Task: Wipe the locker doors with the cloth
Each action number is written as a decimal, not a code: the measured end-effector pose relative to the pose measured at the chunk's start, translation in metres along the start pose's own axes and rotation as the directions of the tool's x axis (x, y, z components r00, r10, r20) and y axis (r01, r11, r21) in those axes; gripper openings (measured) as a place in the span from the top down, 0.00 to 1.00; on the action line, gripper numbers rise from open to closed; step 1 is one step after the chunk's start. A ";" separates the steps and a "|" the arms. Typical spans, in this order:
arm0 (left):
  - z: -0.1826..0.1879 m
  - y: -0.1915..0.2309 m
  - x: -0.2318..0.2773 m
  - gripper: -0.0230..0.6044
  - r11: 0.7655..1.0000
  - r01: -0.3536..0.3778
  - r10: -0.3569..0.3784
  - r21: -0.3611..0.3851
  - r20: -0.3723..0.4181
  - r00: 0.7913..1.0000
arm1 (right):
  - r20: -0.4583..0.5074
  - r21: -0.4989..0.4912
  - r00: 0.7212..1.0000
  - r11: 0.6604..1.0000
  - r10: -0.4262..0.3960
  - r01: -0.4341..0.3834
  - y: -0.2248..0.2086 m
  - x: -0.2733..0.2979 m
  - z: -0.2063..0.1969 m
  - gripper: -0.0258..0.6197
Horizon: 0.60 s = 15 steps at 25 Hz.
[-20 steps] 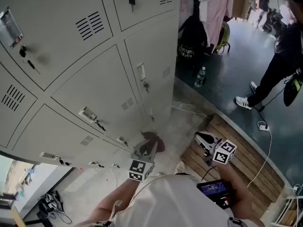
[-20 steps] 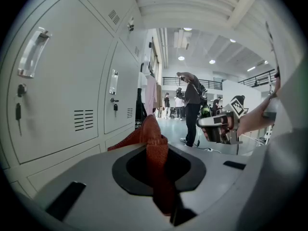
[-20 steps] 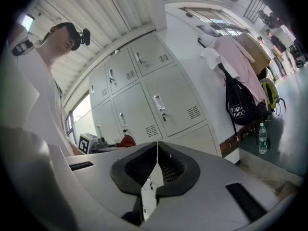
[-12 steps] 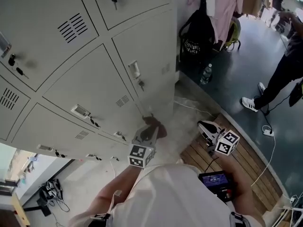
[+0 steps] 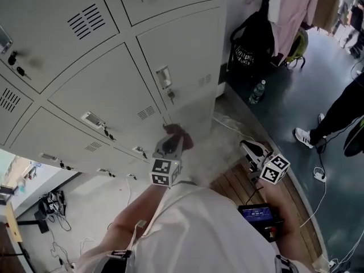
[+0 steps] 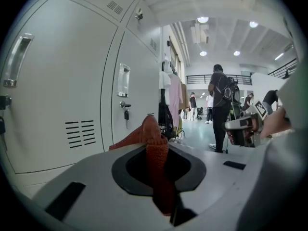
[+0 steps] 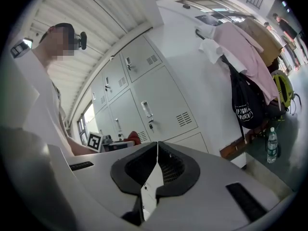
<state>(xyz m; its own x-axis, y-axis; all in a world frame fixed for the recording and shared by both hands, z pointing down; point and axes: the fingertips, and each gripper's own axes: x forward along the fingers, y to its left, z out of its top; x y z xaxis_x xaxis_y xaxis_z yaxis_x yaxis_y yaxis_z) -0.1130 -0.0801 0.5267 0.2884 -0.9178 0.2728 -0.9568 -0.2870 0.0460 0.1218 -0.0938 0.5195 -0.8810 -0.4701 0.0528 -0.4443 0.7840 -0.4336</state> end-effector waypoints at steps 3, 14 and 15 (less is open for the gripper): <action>0.001 0.024 0.016 0.90 0.998 -0.068 0.068 -0.014 -0.002 0.998 | -0.014 0.013 1.000 1.000 -0.002 0.003 -0.013 0.012 0.000 0.93; 0.004 0.109 0.084 0.90 0.956 -0.270 0.273 -0.118 0.003 0.962 | -0.064 -0.018 0.995 0.997 -0.074 0.073 -0.045 0.039 0.025 0.93; 0.002 0.109 0.089 0.90 0.955 -0.274 0.276 -0.117 0.001 0.961 | -0.055 -0.021 0.995 0.996 -0.086 0.085 -0.047 0.038 0.029 0.93</action>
<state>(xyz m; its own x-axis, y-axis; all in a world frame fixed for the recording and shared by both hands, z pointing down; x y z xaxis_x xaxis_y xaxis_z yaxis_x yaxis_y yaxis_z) -0.1919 -0.1941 0.5543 0.0131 -0.9616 0.2741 -0.9966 0.0096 0.0813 0.1142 -0.1600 0.5159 -0.8473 -0.5125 0.1390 -0.5205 0.7496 -0.4090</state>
